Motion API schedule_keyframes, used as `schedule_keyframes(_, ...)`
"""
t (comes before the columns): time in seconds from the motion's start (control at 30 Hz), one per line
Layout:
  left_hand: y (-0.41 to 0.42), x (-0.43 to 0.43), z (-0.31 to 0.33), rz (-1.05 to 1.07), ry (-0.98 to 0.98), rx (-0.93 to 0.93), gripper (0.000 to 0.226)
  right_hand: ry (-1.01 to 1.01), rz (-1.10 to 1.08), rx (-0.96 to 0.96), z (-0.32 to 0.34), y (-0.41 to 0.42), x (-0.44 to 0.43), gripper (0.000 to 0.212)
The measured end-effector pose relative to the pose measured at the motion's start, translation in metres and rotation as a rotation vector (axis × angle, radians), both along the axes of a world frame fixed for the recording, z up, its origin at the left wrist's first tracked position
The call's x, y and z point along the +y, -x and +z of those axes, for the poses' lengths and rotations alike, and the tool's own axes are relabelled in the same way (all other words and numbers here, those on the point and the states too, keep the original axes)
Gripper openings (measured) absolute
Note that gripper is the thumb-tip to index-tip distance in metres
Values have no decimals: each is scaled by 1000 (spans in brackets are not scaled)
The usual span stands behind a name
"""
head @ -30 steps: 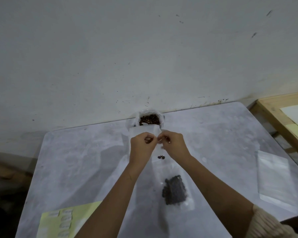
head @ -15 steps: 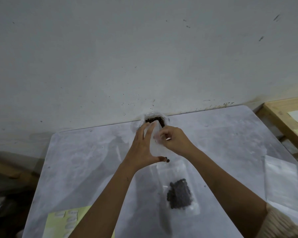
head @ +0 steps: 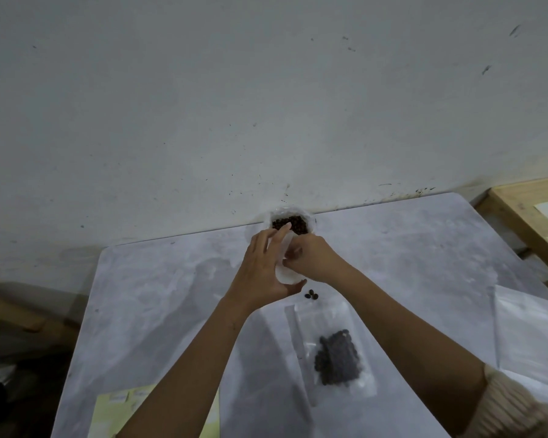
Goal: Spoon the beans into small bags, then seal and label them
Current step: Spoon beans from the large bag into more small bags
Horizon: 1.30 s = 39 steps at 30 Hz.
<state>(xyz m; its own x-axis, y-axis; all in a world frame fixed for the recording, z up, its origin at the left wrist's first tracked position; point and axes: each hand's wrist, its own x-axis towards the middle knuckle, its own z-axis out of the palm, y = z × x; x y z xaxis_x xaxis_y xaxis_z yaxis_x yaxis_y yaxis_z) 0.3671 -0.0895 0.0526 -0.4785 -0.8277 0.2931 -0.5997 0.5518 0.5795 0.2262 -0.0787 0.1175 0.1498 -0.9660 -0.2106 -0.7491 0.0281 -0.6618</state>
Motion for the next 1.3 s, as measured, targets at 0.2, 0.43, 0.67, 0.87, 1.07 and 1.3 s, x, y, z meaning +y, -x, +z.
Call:
schedule_keyframes(0.2, -11, -2, -8, -35, 41, 57, 80, -50, -44, 32, -4, -3, -4, 13)
schedule_keyframes(0.43, -17, -3, -12, 33, 18, 28, 80, -58, 27, -38, -10, -5, -10, 11)
schedule_keyframes(0.67, -13, -3, -16, 180, -152, 36, 91, 51, -57, -346, -27, 19, -16, 16)
schedule_keyframes(0.87, -15, -11, -29, 259, -228, 38, 92, 361, -304, -92, -67, 64, -31, 17)
schedule_keyframes(1.07, -12, -20, -37, 310, -252, -33, 96, -131, -391, -264, -94, 70, -42, 19)
schedule_keyframes(1.3, -4, -30, -42, 329, -308, -72, 100, 78, -513, -517, -104, 50, -61, 19)
